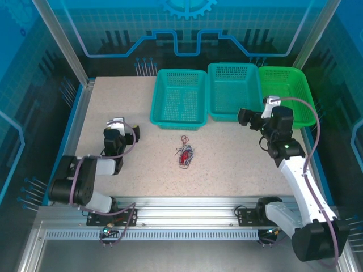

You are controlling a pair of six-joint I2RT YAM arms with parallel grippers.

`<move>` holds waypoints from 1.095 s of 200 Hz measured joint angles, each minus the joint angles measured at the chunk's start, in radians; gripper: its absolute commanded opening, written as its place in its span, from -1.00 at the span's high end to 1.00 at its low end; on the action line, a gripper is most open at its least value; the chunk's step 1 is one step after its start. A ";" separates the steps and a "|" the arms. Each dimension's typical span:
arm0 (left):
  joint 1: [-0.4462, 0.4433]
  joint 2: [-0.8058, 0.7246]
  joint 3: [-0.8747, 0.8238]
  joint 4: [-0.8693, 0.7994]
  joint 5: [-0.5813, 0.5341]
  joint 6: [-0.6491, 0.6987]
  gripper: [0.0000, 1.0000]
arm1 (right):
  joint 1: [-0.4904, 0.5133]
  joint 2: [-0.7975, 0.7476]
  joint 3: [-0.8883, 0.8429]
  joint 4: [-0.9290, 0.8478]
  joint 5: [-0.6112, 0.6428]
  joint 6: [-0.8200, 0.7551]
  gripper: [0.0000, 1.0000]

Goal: Untangle the cables

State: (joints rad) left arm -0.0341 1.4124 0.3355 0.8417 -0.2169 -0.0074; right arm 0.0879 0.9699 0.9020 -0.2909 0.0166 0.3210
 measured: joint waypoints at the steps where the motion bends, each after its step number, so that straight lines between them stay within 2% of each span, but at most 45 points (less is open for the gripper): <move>1: 0.000 -0.006 0.000 -0.004 0.000 0.000 -0.98 | 0.002 0.000 0.005 -0.008 -0.002 0.002 -0.98; 11: -0.011 -0.106 0.007 -0.081 -0.006 -0.006 -0.98 | 0.033 0.011 0.062 -0.106 -0.047 0.029 -0.98; 20: -0.030 -0.202 0.053 -0.222 -0.018 -0.028 -0.98 | 0.072 0.030 0.103 -0.188 -0.085 0.049 -0.98; 36: -0.068 -0.296 0.229 -0.507 -0.029 -0.083 -0.98 | 0.145 0.076 0.157 -0.301 -0.152 0.084 -0.98; 50: -0.119 -0.326 0.378 -0.676 -0.027 -0.146 -0.96 | 0.202 0.129 0.185 -0.376 -0.210 0.111 -0.98; 68: -0.246 -0.348 0.496 -0.830 -0.005 -0.245 -0.81 | 0.257 0.195 0.202 -0.439 -0.259 0.140 -0.98; 91: -0.435 -0.305 0.541 -0.954 0.048 -0.377 -0.58 | 0.300 0.250 0.202 -0.492 -0.283 0.167 -0.98; 114: -0.565 -0.171 0.544 -1.012 0.082 -0.511 -0.33 | 0.313 0.265 0.200 -0.523 -0.287 0.189 -0.98; 139: -0.632 -0.026 0.543 -1.017 0.084 -0.620 -0.10 | 0.314 0.256 0.182 -0.531 -0.287 0.204 -0.98; 171: -0.637 0.137 0.549 -0.978 0.092 -0.708 -0.12 | 0.318 0.243 0.152 -0.536 -0.282 0.218 -0.98; 192: -0.637 0.250 0.589 -0.945 0.137 -0.734 -0.15 | 0.325 0.233 0.142 -0.537 -0.279 0.226 -0.98; 202: -0.637 0.302 0.614 -0.925 0.159 -0.750 0.03 | 0.328 0.229 0.137 -0.537 -0.278 0.229 -0.98; 219: -0.638 0.372 0.647 -0.895 0.187 -0.788 0.59 | 0.336 0.227 0.129 -0.535 -0.270 0.234 -0.98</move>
State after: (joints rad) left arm -0.6724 1.7847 0.9825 -0.0532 -0.0296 -0.7952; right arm 0.4236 1.1969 1.0313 -0.8261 -0.2539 0.5549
